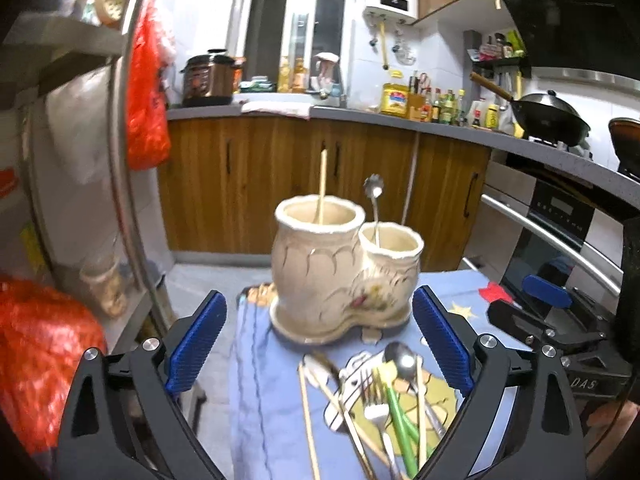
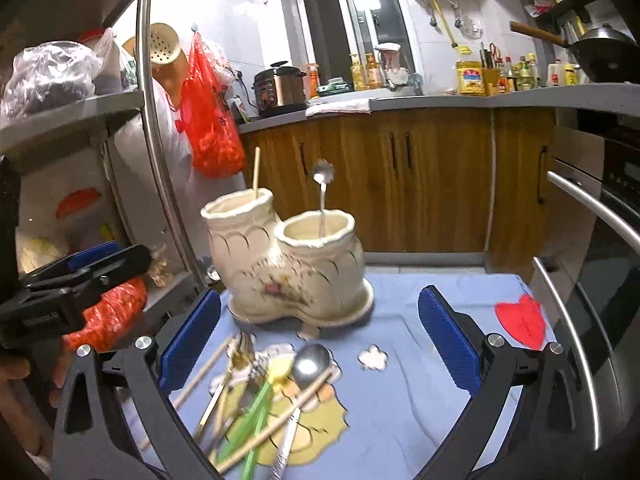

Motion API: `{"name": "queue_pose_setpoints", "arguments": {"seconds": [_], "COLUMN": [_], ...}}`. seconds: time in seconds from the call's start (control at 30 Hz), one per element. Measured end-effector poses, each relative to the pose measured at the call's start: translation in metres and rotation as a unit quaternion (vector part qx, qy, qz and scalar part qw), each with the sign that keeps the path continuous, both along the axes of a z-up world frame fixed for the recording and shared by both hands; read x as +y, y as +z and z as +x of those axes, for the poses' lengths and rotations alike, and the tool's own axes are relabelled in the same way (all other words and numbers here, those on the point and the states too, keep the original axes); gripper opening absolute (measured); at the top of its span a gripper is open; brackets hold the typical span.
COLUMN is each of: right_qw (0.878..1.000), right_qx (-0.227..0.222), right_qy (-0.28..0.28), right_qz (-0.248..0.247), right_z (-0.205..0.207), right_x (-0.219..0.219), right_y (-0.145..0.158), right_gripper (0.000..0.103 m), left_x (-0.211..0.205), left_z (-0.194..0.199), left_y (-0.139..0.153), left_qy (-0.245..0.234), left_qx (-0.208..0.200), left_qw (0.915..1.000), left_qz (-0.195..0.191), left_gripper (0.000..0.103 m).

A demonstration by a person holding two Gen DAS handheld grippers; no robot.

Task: Organize utensils
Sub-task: 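Move both open tools back down to the utensil pile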

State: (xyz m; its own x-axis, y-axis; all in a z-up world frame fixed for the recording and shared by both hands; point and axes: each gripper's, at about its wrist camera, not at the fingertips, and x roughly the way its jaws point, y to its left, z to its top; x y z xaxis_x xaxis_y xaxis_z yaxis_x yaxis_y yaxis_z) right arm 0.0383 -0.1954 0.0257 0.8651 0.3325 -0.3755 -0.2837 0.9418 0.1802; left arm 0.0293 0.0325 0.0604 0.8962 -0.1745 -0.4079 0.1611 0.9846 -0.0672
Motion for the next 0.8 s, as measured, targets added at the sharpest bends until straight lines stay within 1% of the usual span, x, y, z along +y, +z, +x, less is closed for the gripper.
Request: {"name": "queue_pose_setpoints", "arguments": {"seconds": [0.13, 0.2, 0.33, 0.4, 0.47, 0.6, 0.63, 0.7, 0.73, 0.77, 0.8], "right_qw": [0.999, 0.999, 0.997, 0.997, 0.995, 0.993, 0.992, 0.990, 0.989, 0.988, 0.987], "right_qx": [0.030, 0.049, 0.070, 0.082, 0.095, 0.113, 0.121, 0.133, 0.141, 0.150, 0.157], "right_qy": [-0.010, -0.012, -0.014, -0.010, -0.004, 0.009, 0.014, 0.020, 0.024, 0.029, 0.033], "right_qz": [0.010, 0.012, 0.002, -0.007, -0.016, -0.030, -0.032, -0.031, -0.029, -0.028, -0.028], "right_z": [0.008, 0.014, 0.022, 0.025, 0.030, 0.035, 0.037, 0.039, 0.041, 0.042, 0.043], "right_x": [-0.009, -0.011, -0.009, -0.005, 0.000, 0.009, 0.012, 0.014, 0.015, 0.016, 0.018], "right_y": [-0.017, -0.026, -0.039, -0.045, -0.051, -0.059, -0.060, -0.063, -0.065, -0.067, -0.068], "right_gripper": [0.098, 0.098, 0.098, 0.098, 0.096, 0.085, 0.079, 0.072, 0.067, 0.065, 0.059], "left_x": [0.011, 0.016, 0.021, 0.022, 0.023, 0.023, 0.023, 0.022, 0.022, 0.023, 0.024], "left_z": [-0.003, 0.001, 0.009, 0.012, 0.015, 0.021, 0.022, 0.023, 0.023, 0.024, 0.024], "left_y": [-0.024, -0.040, -0.062, -0.067, -0.071, -0.079, -0.080, -0.082, -0.083, -0.084, -0.085], "left_qy": [0.027, 0.034, 0.037, 0.039, 0.036, 0.026, 0.027, 0.032, 0.031, 0.030, 0.028], "left_qx": [0.007, 0.019, 0.043, 0.049, 0.057, 0.077, 0.080, 0.084, 0.088, 0.091, 0.095], "left_qw": [0.9996, 0.9992, 0.9982, 0.9977, 0.9973, 0.9963, 0.9959, 0.9951, 0.9946, 0.9944, 0.9941], "left_qz": [-0.003, -0.005, 0.017, 0.027, 0.030, 0.028, 0.033, 0.042, 0.044, 0.044, 0.044], "left_gripper": [0.094, 0.094, 0.094, 0.094, 0.094, 0.094, 0.094, 0.094, 0.094, 0.094, 0.094]}}
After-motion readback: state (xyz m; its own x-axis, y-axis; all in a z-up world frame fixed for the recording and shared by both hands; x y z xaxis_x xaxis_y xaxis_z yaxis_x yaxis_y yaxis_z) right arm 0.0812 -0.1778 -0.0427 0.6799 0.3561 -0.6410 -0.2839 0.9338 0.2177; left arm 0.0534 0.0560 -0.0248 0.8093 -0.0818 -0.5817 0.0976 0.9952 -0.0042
